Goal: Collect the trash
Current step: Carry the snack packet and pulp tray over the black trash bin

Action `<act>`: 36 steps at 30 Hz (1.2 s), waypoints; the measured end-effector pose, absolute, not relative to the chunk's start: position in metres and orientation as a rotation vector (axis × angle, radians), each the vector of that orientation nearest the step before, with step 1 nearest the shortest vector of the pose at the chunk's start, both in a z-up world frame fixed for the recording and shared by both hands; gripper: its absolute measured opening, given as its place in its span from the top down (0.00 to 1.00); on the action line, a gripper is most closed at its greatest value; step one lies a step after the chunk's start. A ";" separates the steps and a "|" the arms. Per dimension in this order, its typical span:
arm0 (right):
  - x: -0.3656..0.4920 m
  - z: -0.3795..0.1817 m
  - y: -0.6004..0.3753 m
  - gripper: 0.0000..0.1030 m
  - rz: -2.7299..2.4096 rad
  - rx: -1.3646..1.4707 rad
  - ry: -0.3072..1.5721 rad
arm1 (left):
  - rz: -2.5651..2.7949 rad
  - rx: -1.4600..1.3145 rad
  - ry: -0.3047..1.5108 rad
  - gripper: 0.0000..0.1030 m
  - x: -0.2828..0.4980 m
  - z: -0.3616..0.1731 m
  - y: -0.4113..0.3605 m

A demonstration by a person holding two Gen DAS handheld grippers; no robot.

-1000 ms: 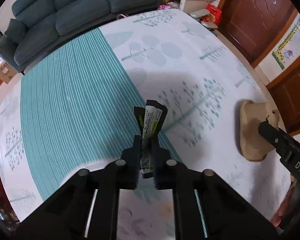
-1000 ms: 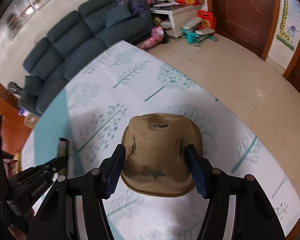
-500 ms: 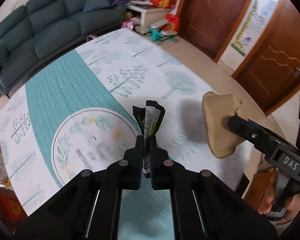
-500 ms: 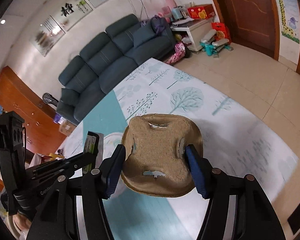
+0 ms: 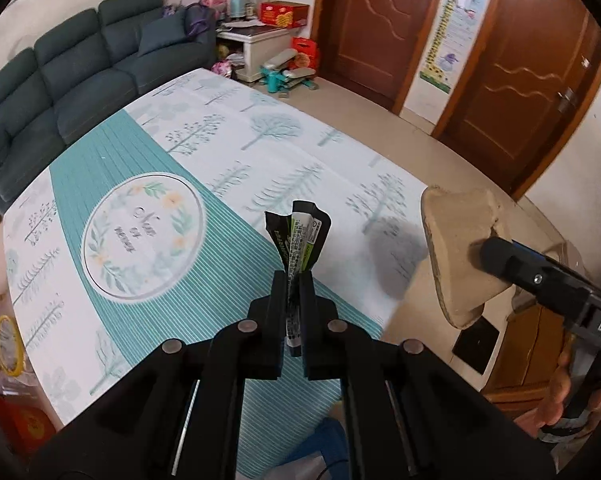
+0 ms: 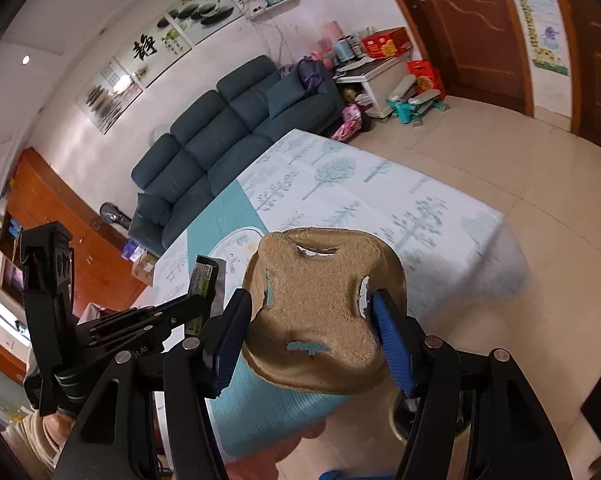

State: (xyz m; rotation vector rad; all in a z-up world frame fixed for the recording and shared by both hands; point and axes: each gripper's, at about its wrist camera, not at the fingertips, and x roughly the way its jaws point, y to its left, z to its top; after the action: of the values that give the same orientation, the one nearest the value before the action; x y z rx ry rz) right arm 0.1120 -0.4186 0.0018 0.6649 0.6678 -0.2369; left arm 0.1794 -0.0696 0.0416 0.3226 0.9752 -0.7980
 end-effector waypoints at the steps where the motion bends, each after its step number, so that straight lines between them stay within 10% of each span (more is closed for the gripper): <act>1: 0.100 0.000 -0.417 0.40 -0.241 0.676 0.663 | -0.805 0.332 0.968 0.97 0.169 0.041 -0.070; 20: -0.022 -0.095 -0.410 0.40 -0.380 0.859 0.721 | -0.943 0.497 1.036 0.97 0.047 -0.015 -0.097; 36: -0.027 -0.301 -0.433 0.40 -0.639 1.096 1.084 | -0.959 0.806 1.334 0.97 -0.009 -0.197 -0.147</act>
State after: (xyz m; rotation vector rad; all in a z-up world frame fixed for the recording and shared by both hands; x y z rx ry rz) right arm -0.0268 -0.4330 -0.3006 1.0963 1.0843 -0.6390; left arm -0.0093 -0.1471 -0.1975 0.8063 1.3339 -0.9595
